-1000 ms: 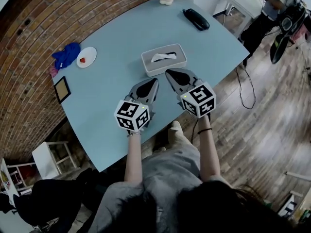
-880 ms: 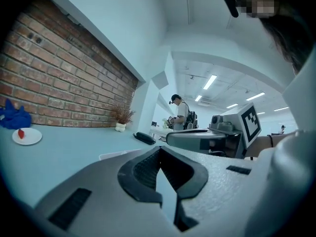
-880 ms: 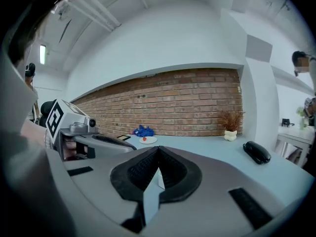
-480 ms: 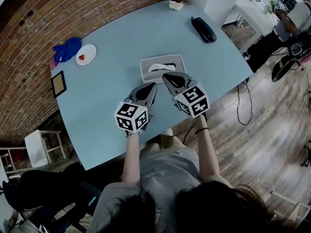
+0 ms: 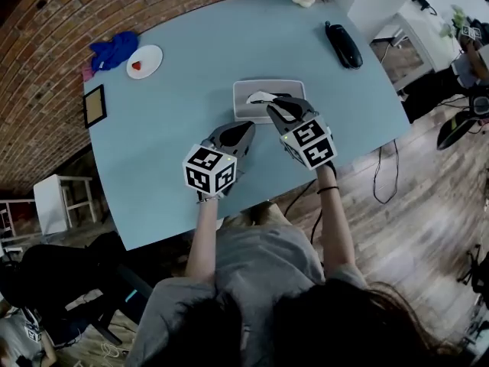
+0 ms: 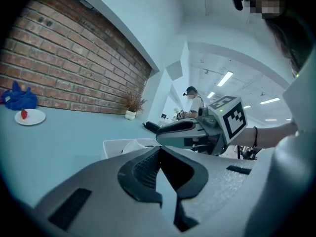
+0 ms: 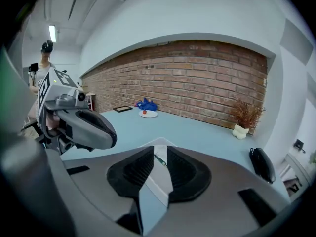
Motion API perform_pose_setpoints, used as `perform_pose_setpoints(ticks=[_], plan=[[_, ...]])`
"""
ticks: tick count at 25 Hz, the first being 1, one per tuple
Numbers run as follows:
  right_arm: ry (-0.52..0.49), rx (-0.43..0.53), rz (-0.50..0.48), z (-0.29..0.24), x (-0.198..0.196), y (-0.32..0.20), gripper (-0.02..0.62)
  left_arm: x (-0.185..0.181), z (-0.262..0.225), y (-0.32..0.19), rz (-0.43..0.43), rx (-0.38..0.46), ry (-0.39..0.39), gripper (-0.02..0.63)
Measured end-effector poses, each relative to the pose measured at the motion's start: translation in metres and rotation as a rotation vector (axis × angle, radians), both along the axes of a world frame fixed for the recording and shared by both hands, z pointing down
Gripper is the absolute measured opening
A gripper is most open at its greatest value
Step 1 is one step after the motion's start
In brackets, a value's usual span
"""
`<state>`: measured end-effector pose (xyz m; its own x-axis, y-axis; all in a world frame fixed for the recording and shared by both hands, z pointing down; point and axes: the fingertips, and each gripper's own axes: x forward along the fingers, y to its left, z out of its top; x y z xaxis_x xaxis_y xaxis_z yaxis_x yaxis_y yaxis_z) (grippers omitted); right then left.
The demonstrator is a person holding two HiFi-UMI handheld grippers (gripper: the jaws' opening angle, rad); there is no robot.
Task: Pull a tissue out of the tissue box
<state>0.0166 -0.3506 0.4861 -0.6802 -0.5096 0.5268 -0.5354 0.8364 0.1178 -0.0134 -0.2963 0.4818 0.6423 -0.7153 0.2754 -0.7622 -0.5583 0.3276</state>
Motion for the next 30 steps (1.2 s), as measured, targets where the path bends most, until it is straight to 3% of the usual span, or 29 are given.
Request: perform_pose_setpoints(ticks=[1, 5, 12, 20, 27, 28, 30], plan=[[0.023, -0.007, -0.005, 0.005, 0.001, -0.003, 0.072, 0.000, 0.003, -0.002, 0.003, -0.006, -0.005, 0.003], [0.093, -0.016, -0.052, 0.018, -0.001, -0.013, 0.083, -0.001, 0.012, -0.005, -0.002, -0.033, -0.009, 0.003], [0.161, -0.067, -0.124, 0.043, -0.014, -0.031, 0.158, -0.007, 0.029, -0.017, 0.005, -0.073, -0.014, 0.003], [0.270, -0.078, -0.209, 0.066, -0.016, -0.046, 0.158, -0.002, 0.038, -0.028, 0.004, -0.102, -0.024, 0.003], [0.303, -0.076, -0.249, 0.072, -0.020, -0.044, 0.108, -0.005, 0.039, -0.030, -0.003, -0.110, -0.023, 0.003], [0.313, -0.063, -0.246, 0.072, -0.020, -0.045, 0.041, -0.005, 0.040, -0.029, -0.003, -0.112, -0.023, 0.003], [0.335, -0.034, -0.248, 0.074, -0.021, -0.046, 0.011, -0.007, 0.041, -0.029, -0.001, -0.113, -0.023, 0.003]])
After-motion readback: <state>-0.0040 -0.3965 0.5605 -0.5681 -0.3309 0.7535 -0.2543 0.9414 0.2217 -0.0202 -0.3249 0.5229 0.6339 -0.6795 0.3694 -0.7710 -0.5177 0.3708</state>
